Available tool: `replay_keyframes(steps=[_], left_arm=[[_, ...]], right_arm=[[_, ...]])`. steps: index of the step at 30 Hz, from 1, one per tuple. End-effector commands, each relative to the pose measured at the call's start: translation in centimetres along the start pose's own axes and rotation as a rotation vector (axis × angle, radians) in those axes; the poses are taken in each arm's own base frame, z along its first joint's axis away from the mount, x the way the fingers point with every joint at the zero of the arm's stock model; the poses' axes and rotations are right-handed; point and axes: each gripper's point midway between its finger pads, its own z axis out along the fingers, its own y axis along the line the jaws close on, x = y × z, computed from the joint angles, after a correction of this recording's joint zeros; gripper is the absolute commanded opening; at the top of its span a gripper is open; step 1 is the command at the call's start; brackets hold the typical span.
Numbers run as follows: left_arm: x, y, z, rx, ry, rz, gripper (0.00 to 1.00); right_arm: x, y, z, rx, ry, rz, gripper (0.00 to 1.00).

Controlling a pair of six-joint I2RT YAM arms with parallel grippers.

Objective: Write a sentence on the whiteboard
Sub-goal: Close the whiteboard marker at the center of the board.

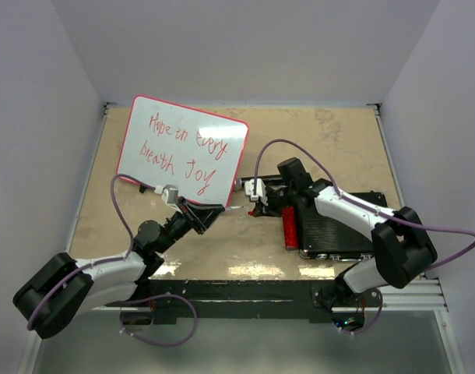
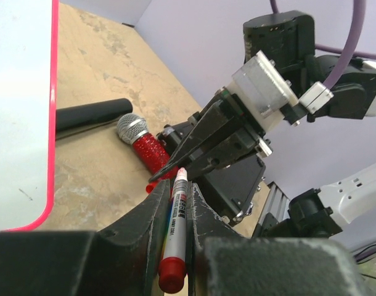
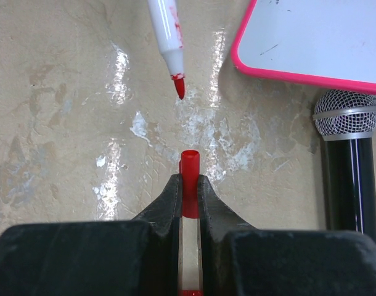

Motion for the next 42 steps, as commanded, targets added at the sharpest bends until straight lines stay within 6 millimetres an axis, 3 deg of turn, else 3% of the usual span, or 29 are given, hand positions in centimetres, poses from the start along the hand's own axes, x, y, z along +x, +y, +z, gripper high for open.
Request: replay_keyframes(steps=[1, 17, 42], left_arm=[[7.0, 5.5, -6.5, -0.167, 0.178, 0.019, 0.00], [7.3, 5.4, -5.8, -0.157, 0.204, 0.018, 0.00], [7.2, 5.0, -5.3, -0.134, 0.199, 0.007, 0.00]], right_arm=[[-2.9, -1.2, -1.2, 0.031, -0.080, -0.035, 0.00], [-4.1, -0.6, -1.5, 0.000, -0.120, -0.031, 0.00], [-3.6, -0.4, -0.6, -0.022, -0.114, 0.004, 0.00]])
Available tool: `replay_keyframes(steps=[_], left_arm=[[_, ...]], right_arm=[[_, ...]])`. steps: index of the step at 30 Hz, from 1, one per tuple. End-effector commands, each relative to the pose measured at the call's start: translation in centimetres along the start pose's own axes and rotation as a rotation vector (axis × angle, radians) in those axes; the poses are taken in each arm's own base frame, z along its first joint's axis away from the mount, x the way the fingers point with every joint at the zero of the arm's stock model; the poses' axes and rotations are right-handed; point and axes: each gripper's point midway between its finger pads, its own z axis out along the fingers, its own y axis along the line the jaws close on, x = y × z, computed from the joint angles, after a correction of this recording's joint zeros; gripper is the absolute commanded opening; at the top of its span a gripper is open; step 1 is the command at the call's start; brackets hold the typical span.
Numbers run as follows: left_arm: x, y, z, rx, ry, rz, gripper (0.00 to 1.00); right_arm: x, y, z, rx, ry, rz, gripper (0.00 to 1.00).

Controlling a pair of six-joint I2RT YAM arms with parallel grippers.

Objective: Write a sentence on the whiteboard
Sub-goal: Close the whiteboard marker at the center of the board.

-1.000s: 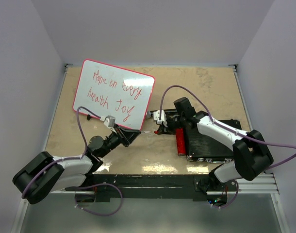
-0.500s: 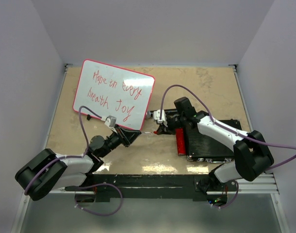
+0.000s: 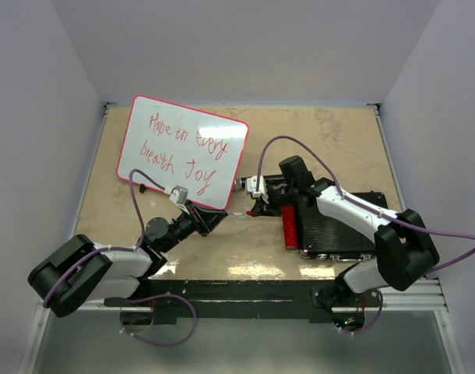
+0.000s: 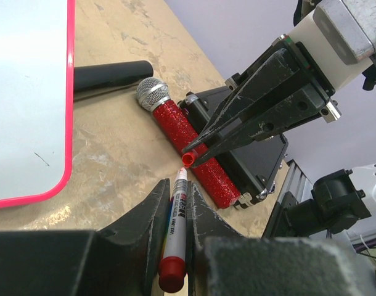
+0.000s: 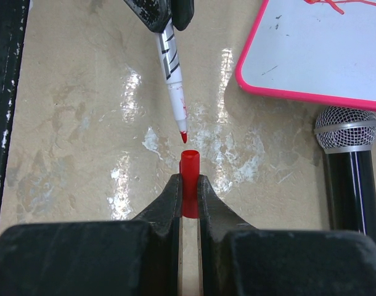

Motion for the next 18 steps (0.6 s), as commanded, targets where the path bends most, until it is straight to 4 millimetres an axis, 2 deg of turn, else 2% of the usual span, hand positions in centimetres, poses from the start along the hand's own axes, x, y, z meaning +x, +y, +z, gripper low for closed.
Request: replay_keyframes(steps=[1, 11, 18], left_arm=[[4.22, 2.47, -4.63, -0.058, 0.081, 0.001, 0.00], [4.09, 2.39, -4.50, -0.054, 0.077, 0.002, 0.00], [4.23, 2.49, -4.48, -0.057, 0.083, 0.003, 0.00]], right_arm=[[-2.17, -0.73, -0.01, -0.001, -0.052, -0.029, 0.00], [-1.49, -0.57, 0.62, -0.011, -0.031, -0.020, 0.00], [-1.72, -0.45, 0.70, -0.016, -0.033, -0.024, 0.00]])
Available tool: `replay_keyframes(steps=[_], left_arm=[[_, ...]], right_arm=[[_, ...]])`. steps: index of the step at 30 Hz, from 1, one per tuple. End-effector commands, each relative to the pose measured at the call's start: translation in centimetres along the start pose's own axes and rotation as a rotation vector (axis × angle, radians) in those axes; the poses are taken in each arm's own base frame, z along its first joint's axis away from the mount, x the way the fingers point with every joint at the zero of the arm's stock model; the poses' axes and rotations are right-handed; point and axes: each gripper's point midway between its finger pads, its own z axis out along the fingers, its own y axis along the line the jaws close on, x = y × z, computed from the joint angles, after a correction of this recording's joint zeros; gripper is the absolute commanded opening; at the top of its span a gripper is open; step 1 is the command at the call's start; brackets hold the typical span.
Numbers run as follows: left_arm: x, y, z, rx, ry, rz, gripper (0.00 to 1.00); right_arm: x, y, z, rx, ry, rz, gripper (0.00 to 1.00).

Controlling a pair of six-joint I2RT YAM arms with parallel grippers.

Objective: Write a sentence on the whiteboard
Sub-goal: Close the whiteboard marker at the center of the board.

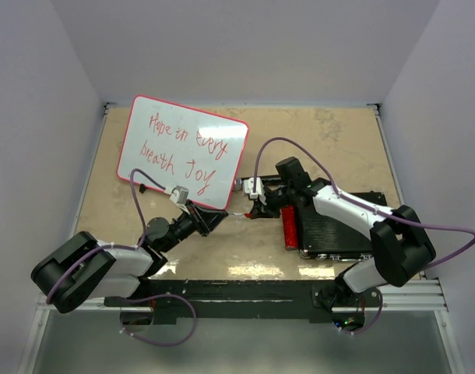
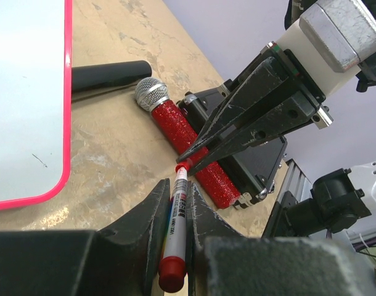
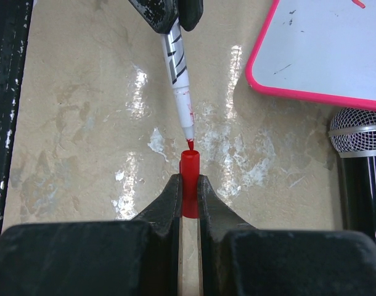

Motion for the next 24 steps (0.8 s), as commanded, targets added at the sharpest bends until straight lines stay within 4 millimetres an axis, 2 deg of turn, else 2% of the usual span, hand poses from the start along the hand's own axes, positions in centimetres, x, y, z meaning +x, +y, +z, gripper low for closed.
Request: replay_keyframes(steps=[1, 24], left_arm=[[4.16, 2.50, -4.68, -0.068, 0.084, 0.001, 0.00], [4.13, 2.08, -4.23, -0.045, 0.087, -0.010, 0.00]], right_arm=[[-2.24, -0.75, -0.18, 0.008, -0.046, -0.041, 0.00], [-2.39, -0.42, 0.36, -0.009, -0.044, -0.038, 0.00]])
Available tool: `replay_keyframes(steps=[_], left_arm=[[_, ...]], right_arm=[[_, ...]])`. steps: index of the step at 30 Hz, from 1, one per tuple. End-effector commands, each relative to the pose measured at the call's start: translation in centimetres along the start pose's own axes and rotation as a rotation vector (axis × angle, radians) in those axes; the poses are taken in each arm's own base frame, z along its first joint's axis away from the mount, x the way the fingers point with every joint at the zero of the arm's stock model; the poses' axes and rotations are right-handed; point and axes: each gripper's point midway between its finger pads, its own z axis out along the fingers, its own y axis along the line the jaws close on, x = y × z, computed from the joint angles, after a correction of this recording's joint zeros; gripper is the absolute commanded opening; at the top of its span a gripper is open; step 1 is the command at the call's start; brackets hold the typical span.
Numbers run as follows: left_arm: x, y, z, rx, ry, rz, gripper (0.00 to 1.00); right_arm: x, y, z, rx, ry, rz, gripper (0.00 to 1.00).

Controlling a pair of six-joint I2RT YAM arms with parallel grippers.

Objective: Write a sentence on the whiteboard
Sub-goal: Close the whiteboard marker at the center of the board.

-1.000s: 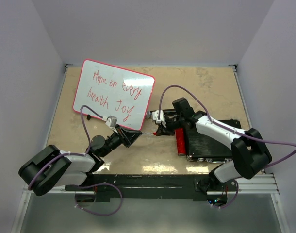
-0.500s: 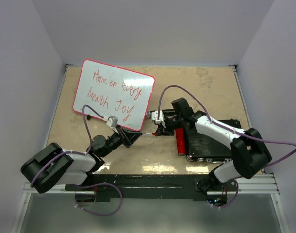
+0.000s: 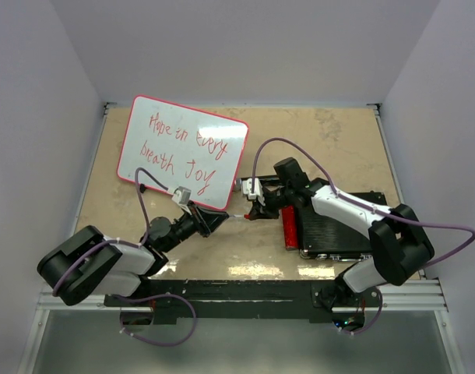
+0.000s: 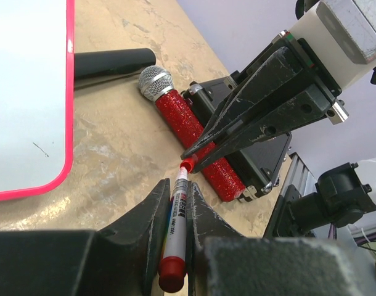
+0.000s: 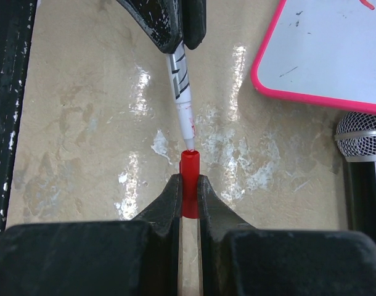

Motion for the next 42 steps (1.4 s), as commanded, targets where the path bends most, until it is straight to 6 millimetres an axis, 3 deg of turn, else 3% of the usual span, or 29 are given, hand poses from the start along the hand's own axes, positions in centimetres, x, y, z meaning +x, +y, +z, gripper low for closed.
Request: replay_keyframes(steps=[1, 22, 34, 42], left_arm=[[3.4, 1.6, -4.2, -0.035, 0.061, -0.004, 0.00], [2.6, 0.4, -2.9, 0.027, 0.051, 0.002, 0.00], [1.8, -0.1, -2.6, 0.039, 0.020, -0.014, 0.00], [2.3, 0.0, -2.3, 0.041, 0.039, -0.021, 0.00]], right_arm=[[-2.3, -0.8, -0.1, 0.005, -0.047, -0.040, 0.00], [-1.7, -1.4, 0.7, 0.037, 0.004, -0.033, 0.00], [-2.0, -0.3, 0.8, -0.018, -0.015, -0.047, 0.00], [-3.9, 0.3, 0.8, -0.053, -0.091, -0.033, 0.00]])
